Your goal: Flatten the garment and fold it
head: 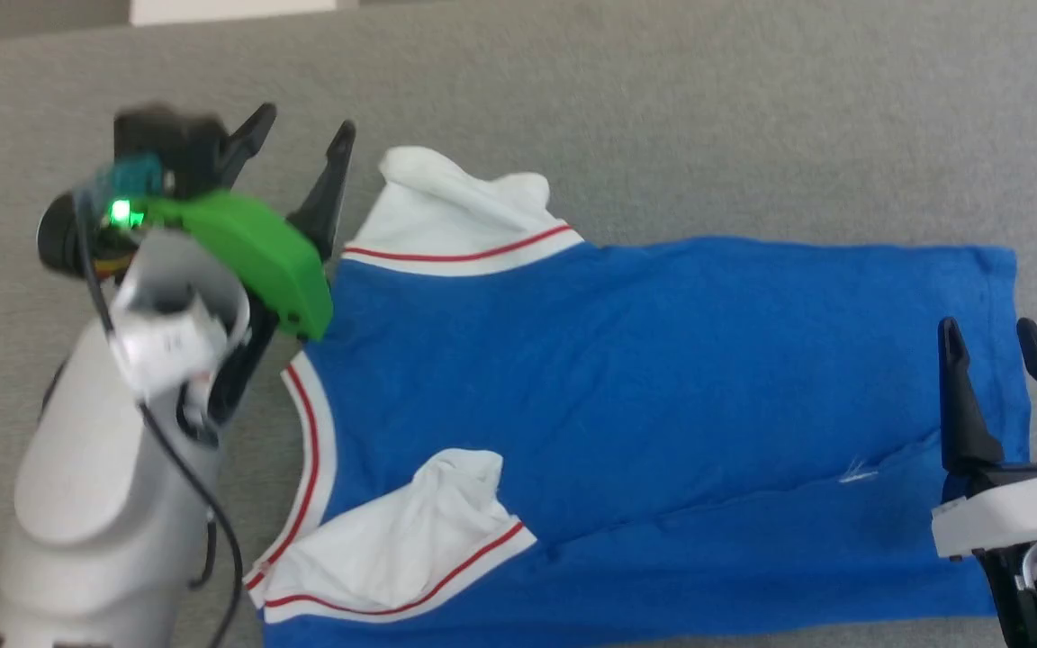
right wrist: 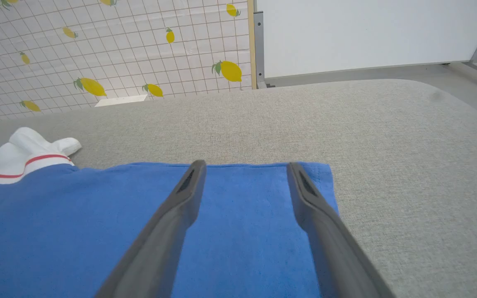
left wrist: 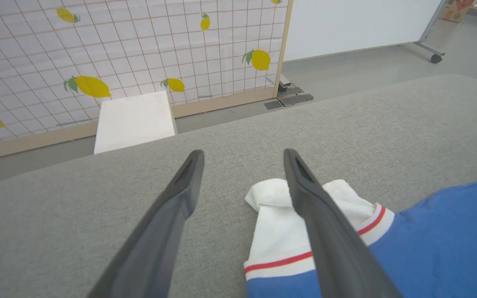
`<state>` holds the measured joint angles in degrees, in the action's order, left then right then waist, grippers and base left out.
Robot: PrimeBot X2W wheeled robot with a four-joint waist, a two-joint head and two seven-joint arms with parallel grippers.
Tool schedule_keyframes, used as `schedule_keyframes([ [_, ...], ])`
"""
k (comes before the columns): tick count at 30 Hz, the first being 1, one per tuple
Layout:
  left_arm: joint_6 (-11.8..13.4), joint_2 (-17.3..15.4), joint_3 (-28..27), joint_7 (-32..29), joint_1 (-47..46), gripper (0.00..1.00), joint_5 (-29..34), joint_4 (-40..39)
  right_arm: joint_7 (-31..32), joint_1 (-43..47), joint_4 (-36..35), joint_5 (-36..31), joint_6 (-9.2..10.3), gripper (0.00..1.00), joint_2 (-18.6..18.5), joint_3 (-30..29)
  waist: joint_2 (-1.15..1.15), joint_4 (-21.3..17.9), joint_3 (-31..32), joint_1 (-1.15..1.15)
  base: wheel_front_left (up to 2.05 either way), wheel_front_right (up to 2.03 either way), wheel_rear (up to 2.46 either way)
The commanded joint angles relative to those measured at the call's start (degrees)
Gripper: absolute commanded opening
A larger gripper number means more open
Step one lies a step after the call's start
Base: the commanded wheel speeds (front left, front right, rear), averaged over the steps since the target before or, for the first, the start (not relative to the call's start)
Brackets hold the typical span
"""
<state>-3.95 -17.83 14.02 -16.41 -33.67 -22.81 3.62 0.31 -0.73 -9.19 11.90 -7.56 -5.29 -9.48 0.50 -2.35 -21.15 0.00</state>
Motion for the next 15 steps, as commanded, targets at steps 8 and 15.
schedule_keyframes([
  [8,-1.6,-1.3,1.6,-9.6,-8.4,1.00,-3.3,8.6,-1.5,-3.3,2.7,1.3,0.08,1.00,-1.0,1.3,-0.50,-4.1,-6.4,0.00,0.00,0.00,0.00],
  [15,-1.7,-1.9,2.1,-13.6,-10.6,1.00,-4.5,12.7,-1.9,-4.3,4.1,1.6,0.08,1.00,-1.3,1.5,-0.50,-5.3,-8.0,0.00,0.00,0.00,0.00],
])
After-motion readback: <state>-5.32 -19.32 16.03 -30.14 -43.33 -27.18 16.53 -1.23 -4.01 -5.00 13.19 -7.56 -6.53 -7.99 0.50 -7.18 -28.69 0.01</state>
